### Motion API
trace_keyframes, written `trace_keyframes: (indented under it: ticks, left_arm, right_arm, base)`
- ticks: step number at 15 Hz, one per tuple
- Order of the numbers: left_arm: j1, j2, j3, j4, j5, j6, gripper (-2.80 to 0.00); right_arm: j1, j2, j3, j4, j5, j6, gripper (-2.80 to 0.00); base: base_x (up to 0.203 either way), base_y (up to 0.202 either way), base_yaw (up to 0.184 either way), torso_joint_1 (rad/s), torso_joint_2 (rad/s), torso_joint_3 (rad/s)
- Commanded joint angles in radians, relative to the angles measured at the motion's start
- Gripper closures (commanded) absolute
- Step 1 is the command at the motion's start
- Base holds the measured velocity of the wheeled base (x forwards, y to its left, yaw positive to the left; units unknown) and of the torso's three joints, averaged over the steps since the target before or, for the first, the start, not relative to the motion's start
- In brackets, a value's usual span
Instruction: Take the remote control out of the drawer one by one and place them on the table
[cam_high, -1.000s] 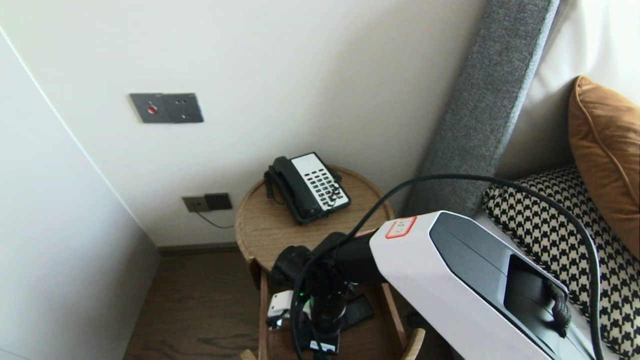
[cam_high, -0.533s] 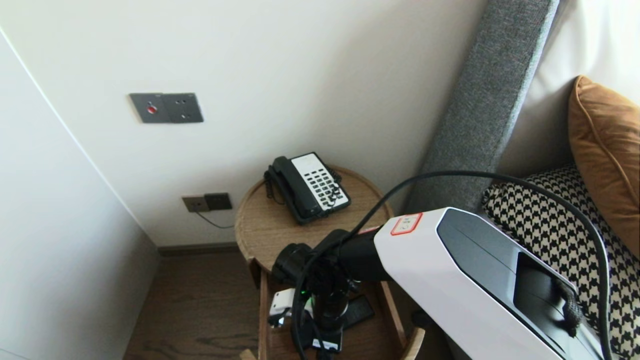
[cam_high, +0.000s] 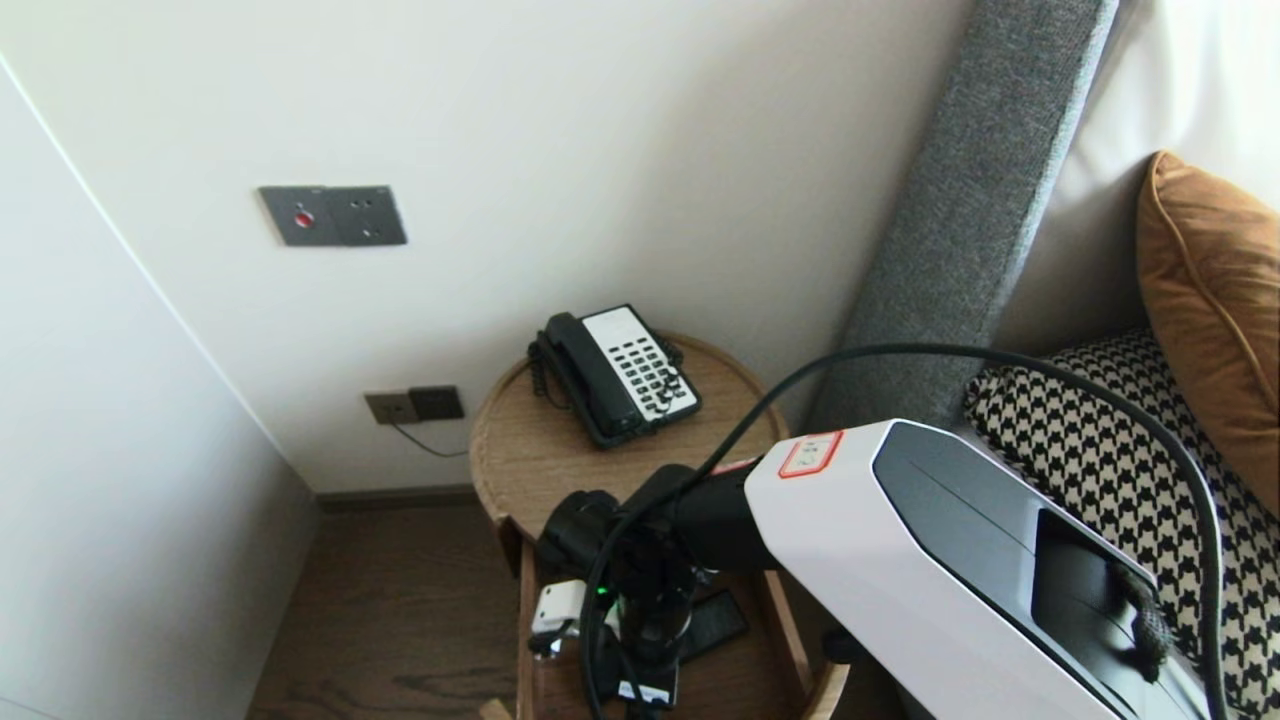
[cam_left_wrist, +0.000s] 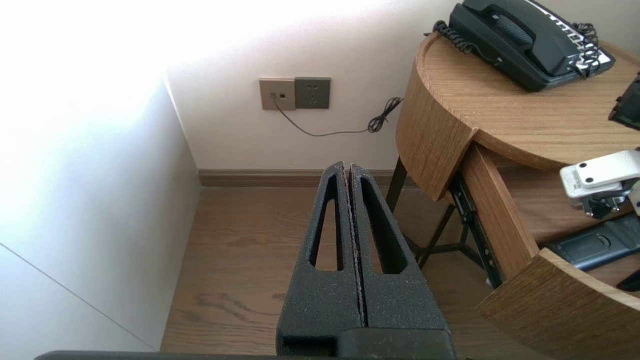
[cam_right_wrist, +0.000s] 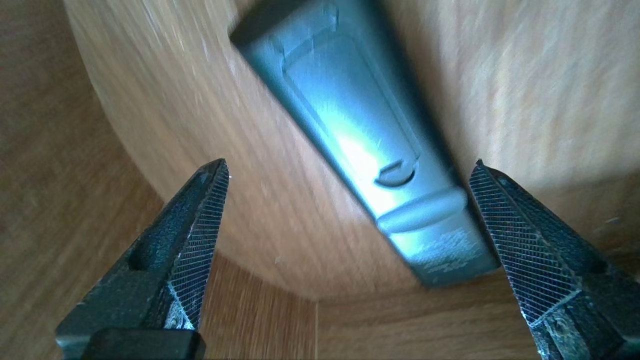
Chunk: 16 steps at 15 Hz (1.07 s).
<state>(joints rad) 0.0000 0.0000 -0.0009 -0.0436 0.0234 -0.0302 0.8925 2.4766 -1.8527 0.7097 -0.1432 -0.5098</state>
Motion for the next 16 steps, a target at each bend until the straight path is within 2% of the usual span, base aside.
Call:
trace_keyframes:
  ticks: [1, 5, 16]
  left_arm:
    - [0.0, 0.0, 0.001, -0.001, 0.001, 0.0, 0.0]
    - [0.0, 0.0, -0.001, -0.001, 0.001, 0.0, 0.0]
    - [0.0, 0.0, -0.001, -0.001, 0.001, 0.0, 0.0]
  right_arm:
    - [0.018, -0.017, 0.016, 0.005, -0.005, -0.001, -2.8]
    - [0.031, -0.038, 0.081, -0.088, -0.015, -0.004, -2.8]
    - [0.022, 0.01, 0.055, -0.086, -0.006, -0.004, -2.8]
  base:
    - [0.0, 0.0, 0.0, 0.0, 0.0, 0.0]
    - [0.0, 0.0, 0.0, 0.0, 0.0, 0.0]
    - [0.0, 0.0, 0.0, 0.0, 0.0, 0.0]
